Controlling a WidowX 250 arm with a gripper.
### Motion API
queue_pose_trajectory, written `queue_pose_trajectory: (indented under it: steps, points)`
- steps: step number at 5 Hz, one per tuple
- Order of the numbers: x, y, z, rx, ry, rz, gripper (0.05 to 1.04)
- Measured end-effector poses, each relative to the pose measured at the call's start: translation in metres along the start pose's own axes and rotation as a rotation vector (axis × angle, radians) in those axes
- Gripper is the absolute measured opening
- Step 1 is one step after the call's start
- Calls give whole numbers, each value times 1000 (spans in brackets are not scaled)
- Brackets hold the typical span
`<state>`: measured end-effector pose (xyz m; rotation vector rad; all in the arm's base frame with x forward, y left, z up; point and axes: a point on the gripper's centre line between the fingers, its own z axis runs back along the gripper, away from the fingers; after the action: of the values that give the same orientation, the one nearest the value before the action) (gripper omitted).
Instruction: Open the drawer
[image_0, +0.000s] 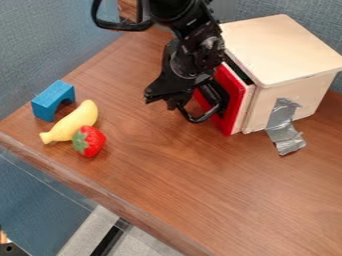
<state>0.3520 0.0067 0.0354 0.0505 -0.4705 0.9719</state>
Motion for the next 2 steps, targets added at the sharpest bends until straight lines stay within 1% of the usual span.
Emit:
queue_pose_trajectory:
  steps: [1,2]
  points:
    - [5,10,2,4,16,-2,116]
    - [8,21,7,17,23,-21,116]
